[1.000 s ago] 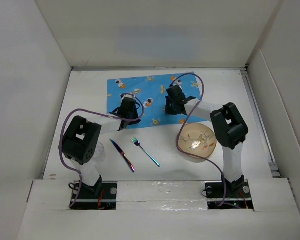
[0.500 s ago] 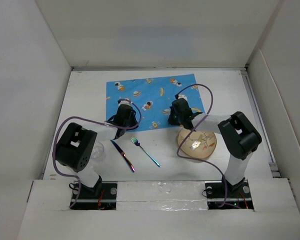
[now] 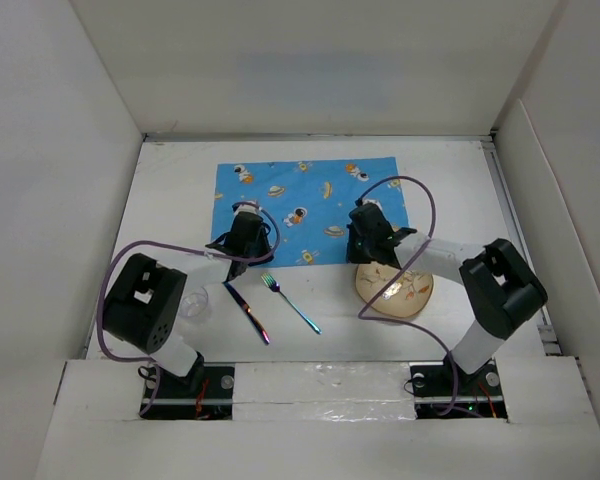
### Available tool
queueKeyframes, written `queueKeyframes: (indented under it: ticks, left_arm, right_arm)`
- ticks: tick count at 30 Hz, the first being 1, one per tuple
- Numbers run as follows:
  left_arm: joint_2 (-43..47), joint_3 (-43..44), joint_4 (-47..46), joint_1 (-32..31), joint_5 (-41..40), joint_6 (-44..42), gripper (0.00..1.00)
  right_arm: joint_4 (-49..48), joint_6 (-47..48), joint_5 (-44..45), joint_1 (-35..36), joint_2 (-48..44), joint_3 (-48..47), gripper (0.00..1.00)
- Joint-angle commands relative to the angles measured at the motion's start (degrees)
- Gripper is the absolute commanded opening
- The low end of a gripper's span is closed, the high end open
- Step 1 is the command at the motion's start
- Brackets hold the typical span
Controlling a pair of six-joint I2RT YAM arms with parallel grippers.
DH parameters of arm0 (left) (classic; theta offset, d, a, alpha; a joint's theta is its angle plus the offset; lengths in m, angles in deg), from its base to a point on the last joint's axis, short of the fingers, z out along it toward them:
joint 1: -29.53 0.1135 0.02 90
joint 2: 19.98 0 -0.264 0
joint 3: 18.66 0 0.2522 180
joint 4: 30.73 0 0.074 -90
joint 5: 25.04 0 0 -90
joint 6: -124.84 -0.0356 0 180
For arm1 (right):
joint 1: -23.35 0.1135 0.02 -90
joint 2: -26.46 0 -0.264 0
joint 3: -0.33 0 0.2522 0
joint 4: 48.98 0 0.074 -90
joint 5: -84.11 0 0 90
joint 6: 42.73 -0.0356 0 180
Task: Set the dinner table for one person
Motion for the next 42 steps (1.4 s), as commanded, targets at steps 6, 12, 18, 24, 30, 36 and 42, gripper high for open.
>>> queueKeyframes:
  ticks: [6,12,18,24,30,36,42]
  left_arm:
    - [9.8,-2.8,4.4,-0.7,-3.2,1.0,0.22]
    - [28.1,-3.9,4.4,-2.8,-1.4,3.3,0.5]
    - [43.2,-8.1,-0.9,-3.3,8.2,5.2,0.48]
    - [47.8,-9.7,-2.2,-3.3,11.3,4.9,0.48]
    - [52.0,-11.8,-4.3,-3.3,11.3,4.5,0.48]
    - [57.8,-13.7,-5.4,-3.3,11.5,4.6,0.48]
    - [61.0,-12.7,-1.7,-10.9,0.3,2.2,0.48]
  right_arm:
    - [0.4,4.1,-0.3,-4.8,-11.0,1.7,0.03]
    - [1.1,-2.6,8.7,-3.5,-38.3,14.1,0.0]
    - [19.9,-17.5,13.8,-5.5,-67.0,25.2,0.0]
    - [30.7,-29.5,12.0,-8.1,-75.1,30.3,0.41]
    - [31.7,-33.3,14.1,-11.5,-54.8,25.6,0.63]
    - [37.4,-36.9,14.5,-11.5,-38.0,18.5,0.6]
    - [41.8,-44.0,11.8,-8.0,-34.5,16.9,0.52]
